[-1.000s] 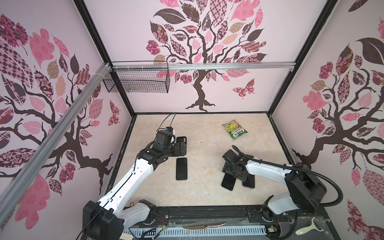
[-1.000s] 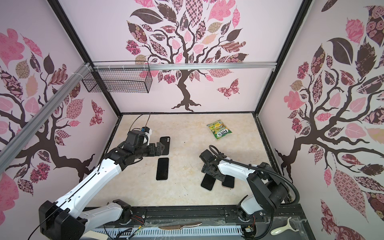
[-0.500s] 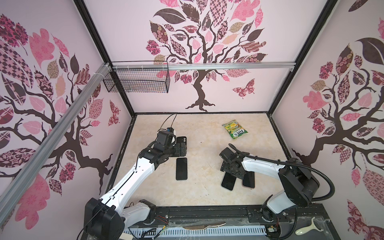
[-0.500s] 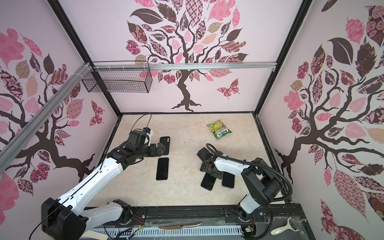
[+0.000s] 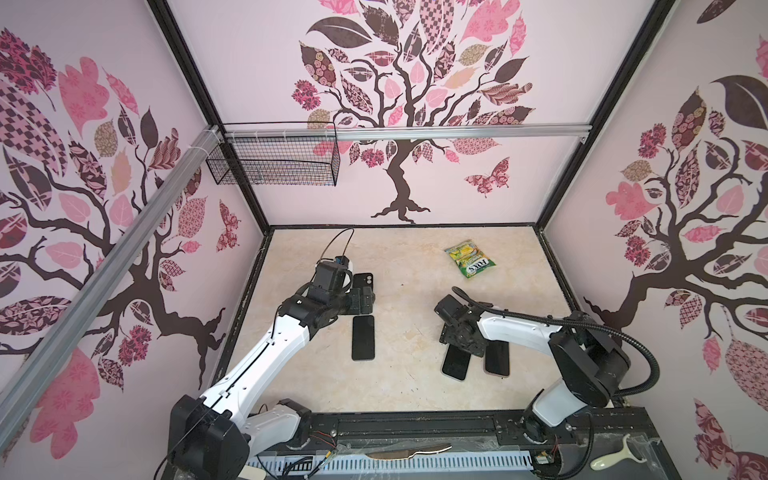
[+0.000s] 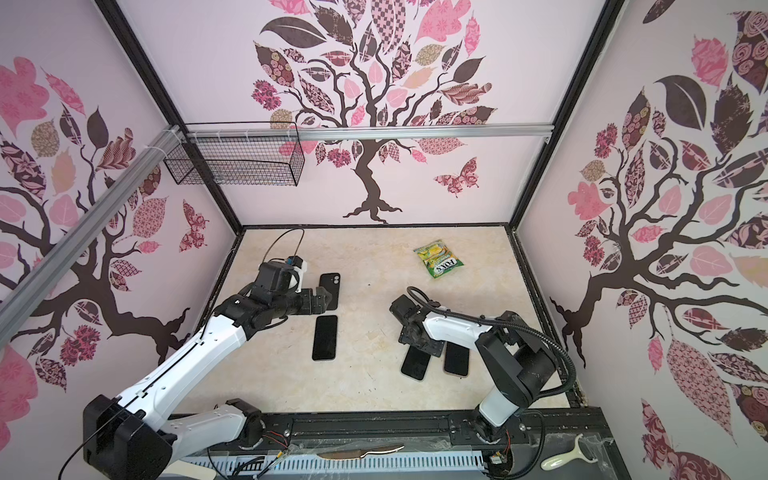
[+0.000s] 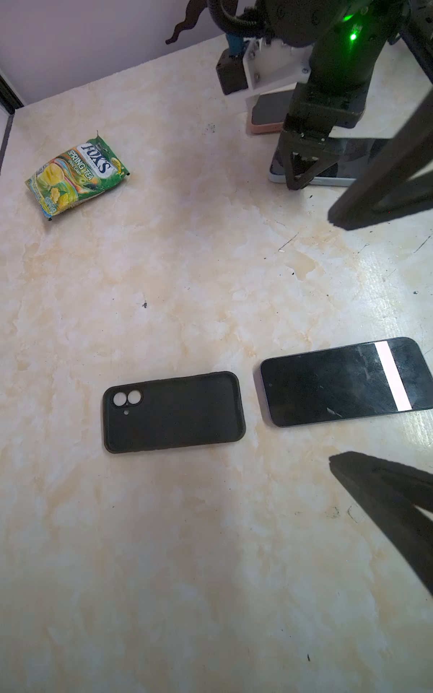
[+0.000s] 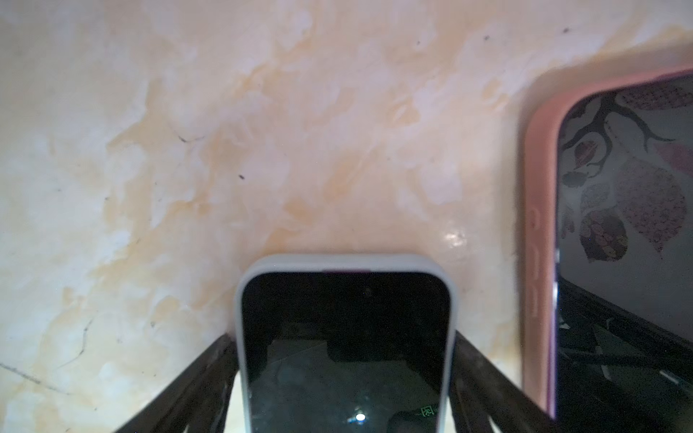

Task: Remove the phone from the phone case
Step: 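Lower the right gripper onto the white-rimmed phone and grasp it while the left draws back, then bring the white-rimmed phone to the left gripper and close the left gripper on its edge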

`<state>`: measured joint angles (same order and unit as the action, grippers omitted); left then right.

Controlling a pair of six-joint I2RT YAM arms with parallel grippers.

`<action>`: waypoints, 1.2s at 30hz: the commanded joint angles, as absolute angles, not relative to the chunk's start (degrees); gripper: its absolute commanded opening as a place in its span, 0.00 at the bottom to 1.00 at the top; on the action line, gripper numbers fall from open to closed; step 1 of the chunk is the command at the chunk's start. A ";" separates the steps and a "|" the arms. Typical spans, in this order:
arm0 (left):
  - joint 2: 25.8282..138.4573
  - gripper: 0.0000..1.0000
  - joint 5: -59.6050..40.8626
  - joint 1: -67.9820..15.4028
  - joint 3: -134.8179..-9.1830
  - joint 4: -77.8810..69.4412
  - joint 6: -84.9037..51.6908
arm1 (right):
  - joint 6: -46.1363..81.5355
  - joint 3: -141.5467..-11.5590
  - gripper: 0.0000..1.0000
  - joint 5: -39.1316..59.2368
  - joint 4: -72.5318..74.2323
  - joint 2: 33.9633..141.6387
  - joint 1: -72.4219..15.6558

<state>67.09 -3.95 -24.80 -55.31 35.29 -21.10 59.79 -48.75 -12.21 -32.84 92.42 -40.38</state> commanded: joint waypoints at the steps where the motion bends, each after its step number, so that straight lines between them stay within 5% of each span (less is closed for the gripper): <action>1: 65.71 0.97 -5.51 -25.14 -52.98 35.66 -20.23 | 59.33 -45.60 0.85 -7.42 -33.00 96.69 -41.18; 21: 62.05 0.94 -14.23 -26.16 -47.54 28.59 -27.28 | 58.97 -44.90 0.59 -6.58 -26.47 83.02 -41.07; 36: 68.93 0.86 -16.52 -44.80 -40.99 9.98 -33.03 | 63.17 -36.08 0.53 5.65 -11.99 68.82 -32.20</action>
<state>67.35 -15.07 -43.42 -43.00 16.67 -31.55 60.66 -35.79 2.85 -15.20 72.05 -32.12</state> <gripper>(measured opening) 0.862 0.779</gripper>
